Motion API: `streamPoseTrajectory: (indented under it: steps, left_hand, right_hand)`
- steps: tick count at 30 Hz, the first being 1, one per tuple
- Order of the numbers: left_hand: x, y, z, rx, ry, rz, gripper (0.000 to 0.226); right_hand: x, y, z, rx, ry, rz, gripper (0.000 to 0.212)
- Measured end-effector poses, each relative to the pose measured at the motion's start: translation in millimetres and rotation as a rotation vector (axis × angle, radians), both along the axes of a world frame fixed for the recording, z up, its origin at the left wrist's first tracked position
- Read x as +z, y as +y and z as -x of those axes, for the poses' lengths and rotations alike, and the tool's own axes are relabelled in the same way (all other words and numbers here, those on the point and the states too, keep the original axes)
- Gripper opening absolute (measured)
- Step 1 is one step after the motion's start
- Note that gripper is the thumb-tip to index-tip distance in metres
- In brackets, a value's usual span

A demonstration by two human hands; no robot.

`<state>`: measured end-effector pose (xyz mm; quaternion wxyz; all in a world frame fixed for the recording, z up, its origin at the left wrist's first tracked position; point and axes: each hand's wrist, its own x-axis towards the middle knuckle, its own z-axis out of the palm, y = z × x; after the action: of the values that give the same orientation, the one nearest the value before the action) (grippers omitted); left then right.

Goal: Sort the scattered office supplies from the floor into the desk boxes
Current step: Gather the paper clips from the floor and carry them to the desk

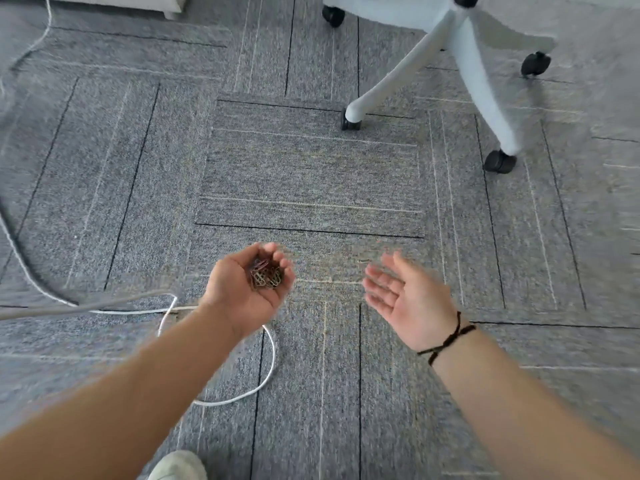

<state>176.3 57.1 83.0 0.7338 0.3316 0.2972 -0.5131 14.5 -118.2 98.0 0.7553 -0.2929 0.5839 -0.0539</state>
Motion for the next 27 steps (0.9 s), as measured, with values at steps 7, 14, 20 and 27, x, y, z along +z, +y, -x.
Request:
streamPoseTrajectory:
  steps: [7,14,20,27]
  left_hand:
    - [177,15,25,0.064,0.096,-0.039,0.038]
    - [448,36,25,0.125,0.172,-0.069,0.045]
    - [671,73,1,0.155,0.126,-0.051,0.044]
    - [770,112,-61,0.228,0.056,-0.032,0.039]
  right_hand:
    - [173,41,-19,0.042,0.04,-0.058,0.023]
    - [431,90,-43,0.023,-0.006,-0.125,0.015]
    - [660,144,-85,0.075,-0.078,-0.114,0.021]
    - [778,186,-154,0.167,-0.158,-0.045,0.028]
